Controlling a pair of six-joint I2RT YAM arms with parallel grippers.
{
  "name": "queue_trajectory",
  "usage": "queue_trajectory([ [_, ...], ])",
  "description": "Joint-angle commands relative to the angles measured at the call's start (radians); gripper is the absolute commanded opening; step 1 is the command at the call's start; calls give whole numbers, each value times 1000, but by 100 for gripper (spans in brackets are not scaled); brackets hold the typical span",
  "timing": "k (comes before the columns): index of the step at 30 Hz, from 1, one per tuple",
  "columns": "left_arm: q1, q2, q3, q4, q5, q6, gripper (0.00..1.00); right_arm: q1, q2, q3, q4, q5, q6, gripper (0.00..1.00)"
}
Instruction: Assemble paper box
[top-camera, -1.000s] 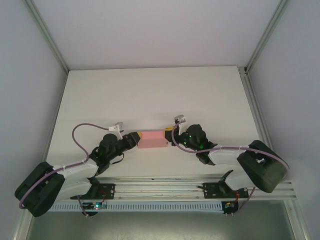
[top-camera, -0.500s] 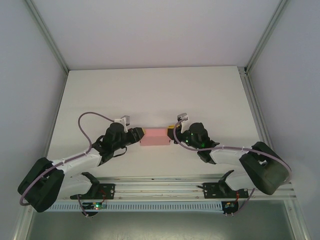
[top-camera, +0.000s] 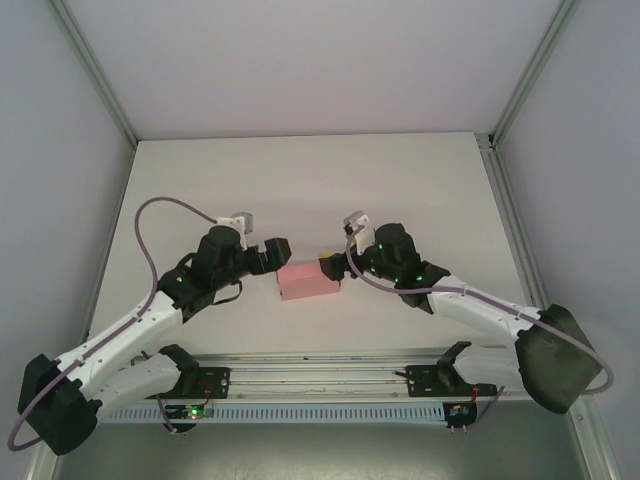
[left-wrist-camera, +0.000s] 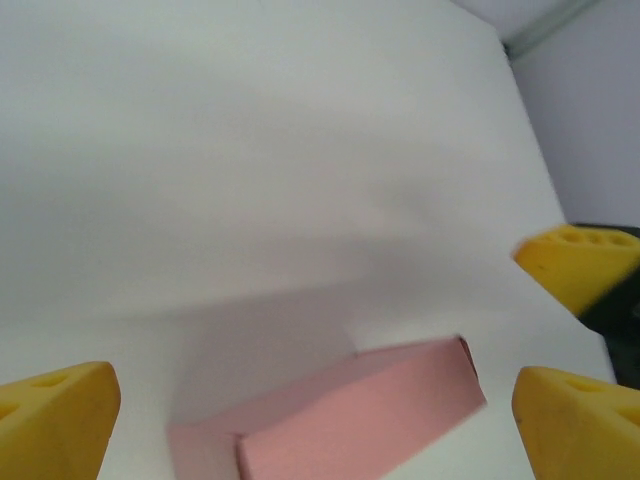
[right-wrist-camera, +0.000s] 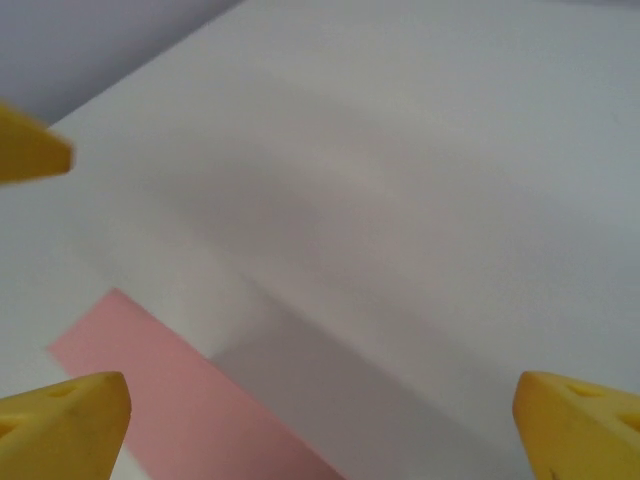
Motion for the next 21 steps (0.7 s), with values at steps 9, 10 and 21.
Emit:
queue_trajectory([
  [9,83,118,164,-479,-453,-44,100,89,272,431,-760,-290,-1059,98],
  [10,87,113,151,-474,-453,-48,100,90,311,472,-798,-288,-1079,98],
  [21,121,80,62,-501,-423,-66,100,127,546,643,-827,-31,-1035,82],
])
